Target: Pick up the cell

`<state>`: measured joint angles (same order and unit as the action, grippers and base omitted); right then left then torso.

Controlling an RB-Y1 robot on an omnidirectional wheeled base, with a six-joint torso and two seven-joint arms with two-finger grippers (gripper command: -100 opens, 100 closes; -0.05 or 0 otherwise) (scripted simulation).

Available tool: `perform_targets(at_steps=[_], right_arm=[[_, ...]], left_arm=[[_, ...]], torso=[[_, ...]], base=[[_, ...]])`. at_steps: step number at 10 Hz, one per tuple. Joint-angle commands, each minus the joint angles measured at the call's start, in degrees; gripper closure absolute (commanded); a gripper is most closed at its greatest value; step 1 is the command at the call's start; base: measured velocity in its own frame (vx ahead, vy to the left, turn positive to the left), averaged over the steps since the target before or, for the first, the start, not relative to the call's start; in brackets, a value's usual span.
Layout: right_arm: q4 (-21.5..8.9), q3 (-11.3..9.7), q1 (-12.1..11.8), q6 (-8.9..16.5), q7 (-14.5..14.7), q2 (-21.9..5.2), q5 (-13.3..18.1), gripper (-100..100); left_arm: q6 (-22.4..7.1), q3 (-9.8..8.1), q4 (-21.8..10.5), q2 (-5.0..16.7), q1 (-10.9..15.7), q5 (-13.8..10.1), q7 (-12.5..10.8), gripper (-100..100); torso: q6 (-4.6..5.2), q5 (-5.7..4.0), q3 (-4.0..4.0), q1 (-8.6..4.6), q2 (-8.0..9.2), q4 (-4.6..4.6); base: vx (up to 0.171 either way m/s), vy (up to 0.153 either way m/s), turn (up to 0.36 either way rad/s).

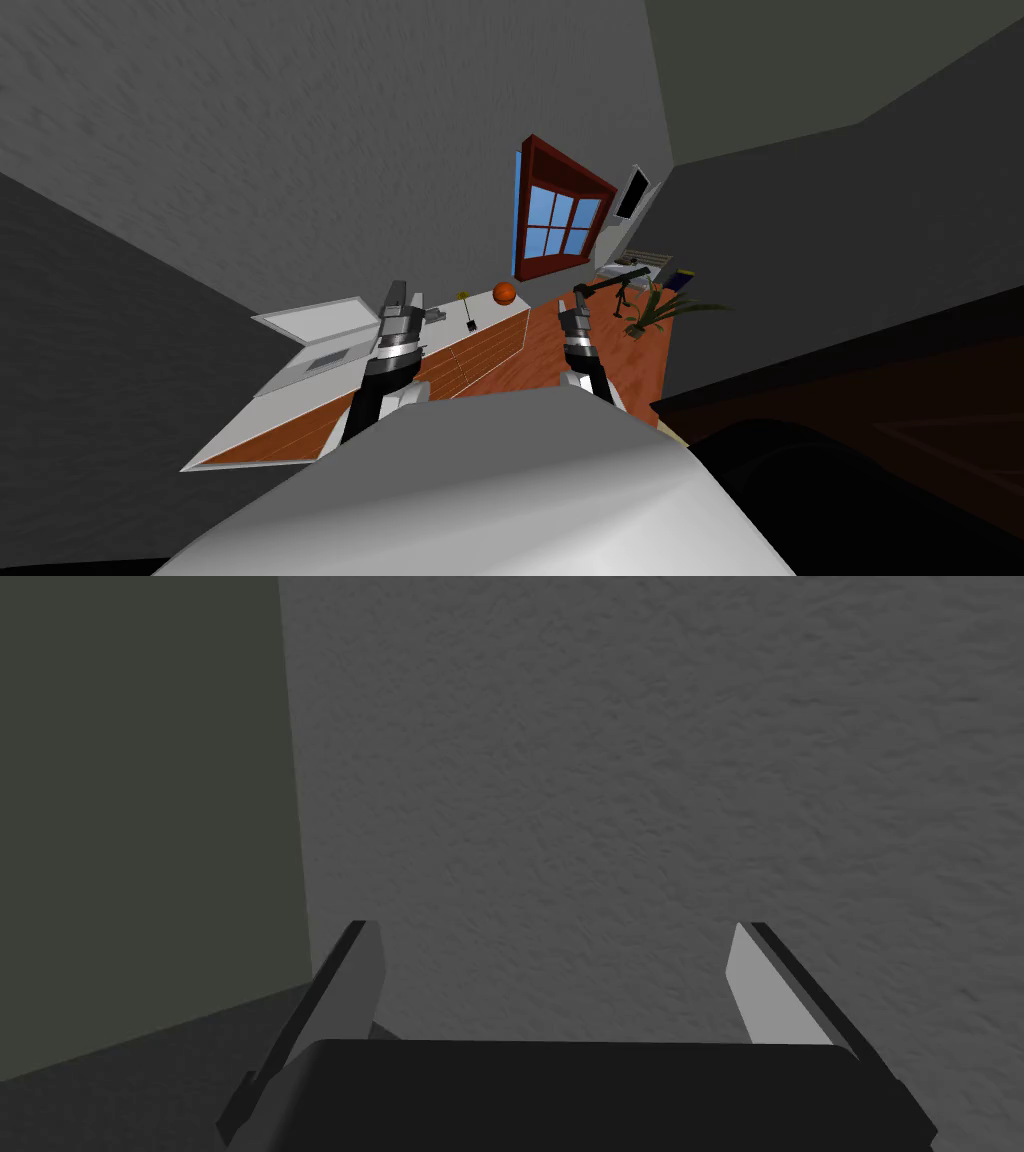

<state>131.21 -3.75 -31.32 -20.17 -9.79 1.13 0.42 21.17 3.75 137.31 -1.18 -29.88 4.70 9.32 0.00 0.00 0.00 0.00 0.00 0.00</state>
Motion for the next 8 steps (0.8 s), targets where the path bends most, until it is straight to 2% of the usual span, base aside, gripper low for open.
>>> perform_targets(at_steps=[1,5,6,7,8], right_arm=[[0.0,0.0,0.0,0.0,0.0,0.0,0.0,0],[0.0,-0.01,0.0,0.0,0.0,0.01,0.0,0],[0.0,-0.01,0.0,0.0,0.0,0.01,0.0,0],[0.0,-0.01,0.0,0.0,0.0,0.01,0.0,0],[0.0,0.0,0.0,0.0,0.0,0.01,0.0,0]], left_arm=[[0.03,0.15,-0.98,2.32,-0.45,-0.32,-0.28,-100],[0.29,1.28,-6.25,10.03,-2.79,-2.12,-1.91,-100],[0.38,1.7,-8.21,11.49,-3.6,-2.76,-2.51,-100],[0.38,1.7,-8.21,12.27,-3.6,-2.76,-2.51,-100],[0.46,2.17,-10.3,14.25,-4.5,-3.46,-3.17,-100]], torso=[[0.0,0.0,0.0,0.0,0.0,0.0],[0.01,-0.04,0.02,-0.18,0.04,0.01],[0.01,-0.04,0.01,-0.21,0.02,0.0],[0.0,-0.06,0.01,-0.26,0.02,0.0],[0.0,-0.05,0.02,-0.22,0.03,0.01]], base=[[-0.004,-0.015,-0.021],[-0.008,-0.048,-0.051],[0.001,-0.075,-0.082],[-0.005,-0.057,-0.019],[-0.002,-0.046,-0.055]])
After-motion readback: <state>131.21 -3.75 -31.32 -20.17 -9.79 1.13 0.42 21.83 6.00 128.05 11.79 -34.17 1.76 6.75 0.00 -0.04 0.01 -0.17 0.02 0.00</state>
